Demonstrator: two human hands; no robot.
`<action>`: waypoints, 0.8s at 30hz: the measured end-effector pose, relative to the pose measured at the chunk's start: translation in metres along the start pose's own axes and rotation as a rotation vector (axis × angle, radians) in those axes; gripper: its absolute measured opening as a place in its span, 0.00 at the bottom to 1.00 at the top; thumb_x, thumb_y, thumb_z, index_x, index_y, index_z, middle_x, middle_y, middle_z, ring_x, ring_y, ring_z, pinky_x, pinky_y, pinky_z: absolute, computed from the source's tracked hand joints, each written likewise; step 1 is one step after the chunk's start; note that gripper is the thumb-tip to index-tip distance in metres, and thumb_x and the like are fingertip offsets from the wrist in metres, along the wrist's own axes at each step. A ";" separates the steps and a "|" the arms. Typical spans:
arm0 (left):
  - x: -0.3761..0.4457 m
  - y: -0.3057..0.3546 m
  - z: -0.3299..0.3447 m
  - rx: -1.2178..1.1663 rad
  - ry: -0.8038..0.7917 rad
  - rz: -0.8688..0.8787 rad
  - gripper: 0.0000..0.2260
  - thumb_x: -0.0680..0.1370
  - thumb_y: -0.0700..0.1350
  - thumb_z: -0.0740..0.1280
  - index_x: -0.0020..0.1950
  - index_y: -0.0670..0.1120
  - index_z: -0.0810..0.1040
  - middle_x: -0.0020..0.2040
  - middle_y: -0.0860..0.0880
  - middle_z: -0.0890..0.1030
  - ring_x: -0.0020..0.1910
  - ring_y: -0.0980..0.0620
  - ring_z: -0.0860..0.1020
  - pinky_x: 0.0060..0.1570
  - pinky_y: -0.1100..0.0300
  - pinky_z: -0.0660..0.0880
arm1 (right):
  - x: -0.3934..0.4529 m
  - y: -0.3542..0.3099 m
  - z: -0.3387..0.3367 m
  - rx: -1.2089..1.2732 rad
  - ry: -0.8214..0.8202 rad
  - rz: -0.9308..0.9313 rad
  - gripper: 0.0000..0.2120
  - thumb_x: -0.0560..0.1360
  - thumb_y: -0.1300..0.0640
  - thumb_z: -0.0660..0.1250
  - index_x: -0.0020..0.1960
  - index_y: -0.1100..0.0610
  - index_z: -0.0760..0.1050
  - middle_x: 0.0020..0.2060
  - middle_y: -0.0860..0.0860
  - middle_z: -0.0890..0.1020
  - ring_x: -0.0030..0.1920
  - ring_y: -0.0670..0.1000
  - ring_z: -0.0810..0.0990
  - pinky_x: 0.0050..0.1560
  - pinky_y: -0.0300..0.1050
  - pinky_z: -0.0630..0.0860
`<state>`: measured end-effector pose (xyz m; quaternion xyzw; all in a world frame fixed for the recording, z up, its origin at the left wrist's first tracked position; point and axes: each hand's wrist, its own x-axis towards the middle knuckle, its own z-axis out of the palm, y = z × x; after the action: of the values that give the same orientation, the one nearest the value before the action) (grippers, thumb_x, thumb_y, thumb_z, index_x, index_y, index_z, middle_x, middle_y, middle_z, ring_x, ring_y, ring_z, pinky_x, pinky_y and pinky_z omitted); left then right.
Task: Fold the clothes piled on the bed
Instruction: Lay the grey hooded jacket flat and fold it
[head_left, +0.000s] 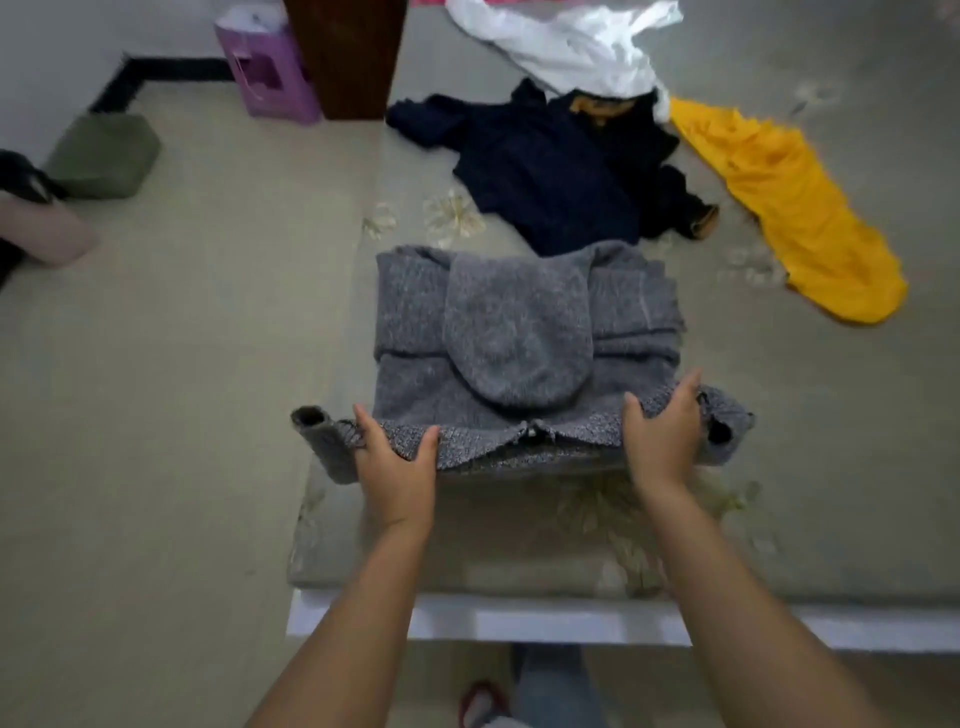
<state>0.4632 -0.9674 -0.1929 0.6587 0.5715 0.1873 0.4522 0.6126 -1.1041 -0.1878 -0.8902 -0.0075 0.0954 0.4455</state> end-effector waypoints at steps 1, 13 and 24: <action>0.015 0.017 0.004 -0.018 0.025 0.021 0.37 0.75 0.47 0.68 0.76 0.44 0.48 0.69 0.34 0.63 0.68 0.41 0.62 0.62 0.56 0.60 | 0.017 -0.016 0.003 0.009 0.003 -0.029 0.35 0.77 0.58 0.62 0.75 0.60 0.44 0.73 0.58 0.58 0.72 0.56 0.59 0.68 0.47 0.59; 0.211 0.139 0.108 -0.065 0.095 0.013 0.40 0.74 0.48 0.68 0.76 0.45 0.45 0.71 0.36 0.61 0.70 0.41 0.61 0.64 0.53 0.61 | 0.233 -0.093 0.096 0.042 -0.089 -0.113 0.37 0.77 0.57 0.64 0.75 0.59 0.43 0.74 0.57 0.55 0.73 0.55 0.57 0.68 0.43 0.57; 0.336 0.109 0.214 0.061 0.068 -0.155 0.40 0.75 0.54 0.66 0.76 0.44 0.44 0.72 0.36 0.58 0.71 0.41 0.59 0.65 0.51 0.60 | 0.338 -0.049 0.197 -0.223 -0.105 0.049 0.43 0.74 0.44 0.64 0.75 0.58 0.42 0.73 0.57 0.60 0.71 0.56 0.61 0.63 0.48 0.65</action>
<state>0.7830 -0.7325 -0.3069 0.6193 0.6412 0.1565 0.4254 0.9130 -0.8855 -0.3195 -0.9279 -0.0195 0.1513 0.3402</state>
